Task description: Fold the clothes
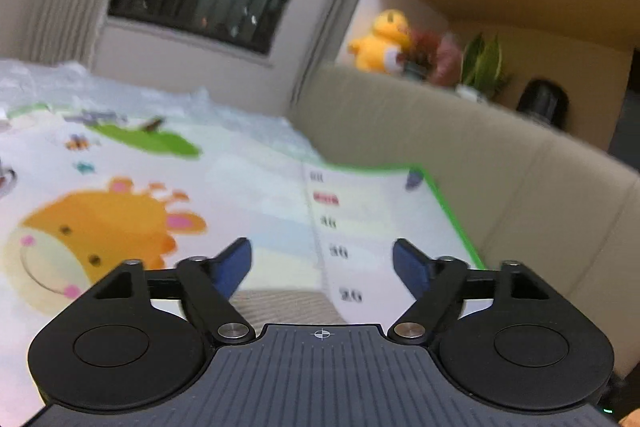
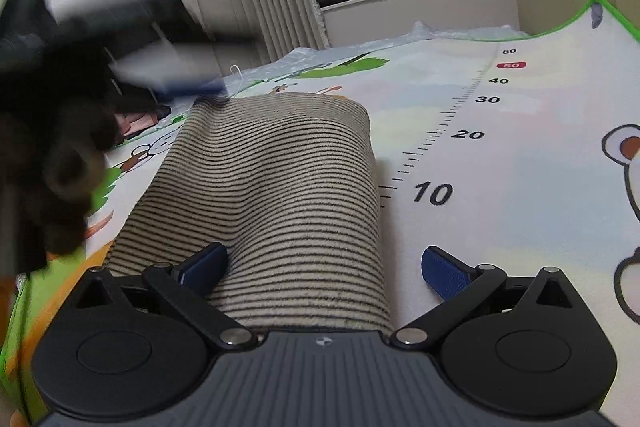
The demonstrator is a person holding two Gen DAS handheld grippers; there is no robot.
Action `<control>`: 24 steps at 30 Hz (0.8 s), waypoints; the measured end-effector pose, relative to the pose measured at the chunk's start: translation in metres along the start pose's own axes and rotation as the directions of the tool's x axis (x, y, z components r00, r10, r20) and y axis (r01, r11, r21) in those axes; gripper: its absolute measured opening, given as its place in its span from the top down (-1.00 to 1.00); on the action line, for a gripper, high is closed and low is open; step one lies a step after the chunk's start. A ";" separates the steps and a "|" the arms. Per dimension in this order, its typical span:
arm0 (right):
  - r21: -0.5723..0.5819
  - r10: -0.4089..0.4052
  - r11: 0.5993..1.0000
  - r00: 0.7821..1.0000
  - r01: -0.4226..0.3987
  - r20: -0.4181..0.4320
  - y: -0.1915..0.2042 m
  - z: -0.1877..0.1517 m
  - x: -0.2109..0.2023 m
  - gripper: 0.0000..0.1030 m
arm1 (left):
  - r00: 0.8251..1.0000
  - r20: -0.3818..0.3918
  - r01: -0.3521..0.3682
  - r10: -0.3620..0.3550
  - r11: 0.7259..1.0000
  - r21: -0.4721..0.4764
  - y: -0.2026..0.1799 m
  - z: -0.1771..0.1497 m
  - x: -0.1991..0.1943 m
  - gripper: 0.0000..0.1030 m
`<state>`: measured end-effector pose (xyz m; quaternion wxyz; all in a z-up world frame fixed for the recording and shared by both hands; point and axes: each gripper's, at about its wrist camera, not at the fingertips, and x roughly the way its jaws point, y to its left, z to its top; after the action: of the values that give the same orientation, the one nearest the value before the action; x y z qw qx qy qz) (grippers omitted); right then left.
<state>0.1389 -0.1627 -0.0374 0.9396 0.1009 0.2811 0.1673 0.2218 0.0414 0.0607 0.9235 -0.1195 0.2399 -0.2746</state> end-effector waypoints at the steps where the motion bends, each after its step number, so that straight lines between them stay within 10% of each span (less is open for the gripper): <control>1: 0.010 0.006 1.000 1.000 -0.006 -0.001 -0.002 -0.001 -0.002 -1.00 | 0.999 -0.041 -0.019 0.018 1.000 -0.018 0.004 -0.005 0.011 -0.58; 7: 0.032 0.028 0.999 1.000 -0.028 -0.001 -0.005 -0.003 -0.003 -1.00 | 0.995 -0.102 -0.031 0.011 0.980 -0.199 0.053 -0.049 0.022 -0.33; 17: 0.052 0.030 0.998 1.000 -0.031 0.008 -0.008 -0.004 -0.002 -1.00 | 0.996 -0.048 -0.078 0.073 0.990 -0.117 0.038 -0.054 0.012 -0.32; 24: 0.072 0.034 0.997 0.999 -0.035 0.013 -0.010 -0.005 -0.002 -1.00 | 0.990 0.038 -0.123 0.133 0.972 -0.200 0.027 -0.077 -0.040 -0.83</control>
<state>0.1369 -0.1720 -0.0431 0.9339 0.1405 0.2797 0.1727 0.1653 0.0797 0.0006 0.9287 -0.2016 0.2495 -0.1863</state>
